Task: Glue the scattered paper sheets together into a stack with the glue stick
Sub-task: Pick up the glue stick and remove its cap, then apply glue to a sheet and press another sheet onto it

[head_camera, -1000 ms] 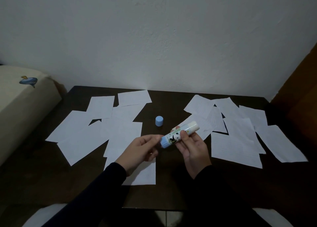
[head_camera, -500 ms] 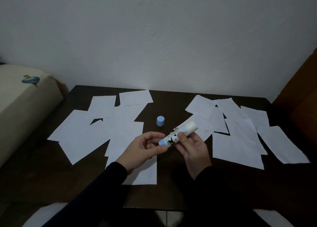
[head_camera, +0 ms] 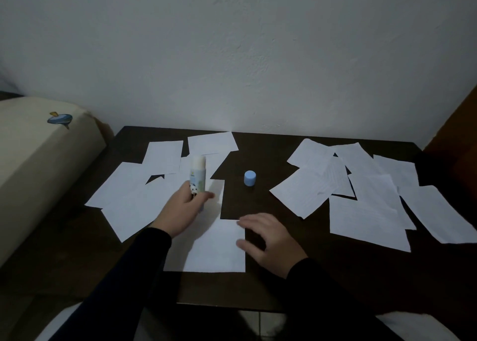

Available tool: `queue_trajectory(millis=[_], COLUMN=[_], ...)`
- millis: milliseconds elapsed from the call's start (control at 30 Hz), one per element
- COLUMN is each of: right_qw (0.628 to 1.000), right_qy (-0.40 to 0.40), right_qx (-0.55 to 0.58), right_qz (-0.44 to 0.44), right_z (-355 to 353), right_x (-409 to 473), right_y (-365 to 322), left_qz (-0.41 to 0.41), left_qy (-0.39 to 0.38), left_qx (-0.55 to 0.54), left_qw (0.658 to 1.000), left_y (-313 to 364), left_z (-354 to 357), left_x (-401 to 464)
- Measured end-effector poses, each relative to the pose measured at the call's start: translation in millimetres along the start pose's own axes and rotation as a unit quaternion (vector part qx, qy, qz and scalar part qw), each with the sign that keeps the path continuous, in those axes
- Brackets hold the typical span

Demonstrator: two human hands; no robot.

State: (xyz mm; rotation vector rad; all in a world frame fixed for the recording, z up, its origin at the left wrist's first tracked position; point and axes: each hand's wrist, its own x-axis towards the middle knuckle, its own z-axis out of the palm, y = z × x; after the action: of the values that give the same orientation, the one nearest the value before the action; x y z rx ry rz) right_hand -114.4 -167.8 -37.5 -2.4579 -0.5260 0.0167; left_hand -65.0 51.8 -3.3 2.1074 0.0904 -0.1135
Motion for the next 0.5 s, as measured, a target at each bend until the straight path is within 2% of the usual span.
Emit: queue_trajectory(millis=[100, 233, 500], right_qw=[0.997, 0.983, 0.949], right_qy=[-0.061, -0.126, -0.234], right_qx=[-0.05, -0.13, -0.177], right_qz=[-0.02, 0.014, 0.116], right_z=[9, 9, -19], right_x=[-1, 1, 9], right_y=[-2, -10, -15], left_qz=[-0.032, -0.055, -0.064], left_qy=[-0.014, -0.021, -0.026], left_qx=[0.102, 0.185, 0.198], left_qw=[0.994, 0.981, 0.978], left_y=[-18, -26, -24], left_z=[-6, -2, -13], left_x=[9, 7, 5])
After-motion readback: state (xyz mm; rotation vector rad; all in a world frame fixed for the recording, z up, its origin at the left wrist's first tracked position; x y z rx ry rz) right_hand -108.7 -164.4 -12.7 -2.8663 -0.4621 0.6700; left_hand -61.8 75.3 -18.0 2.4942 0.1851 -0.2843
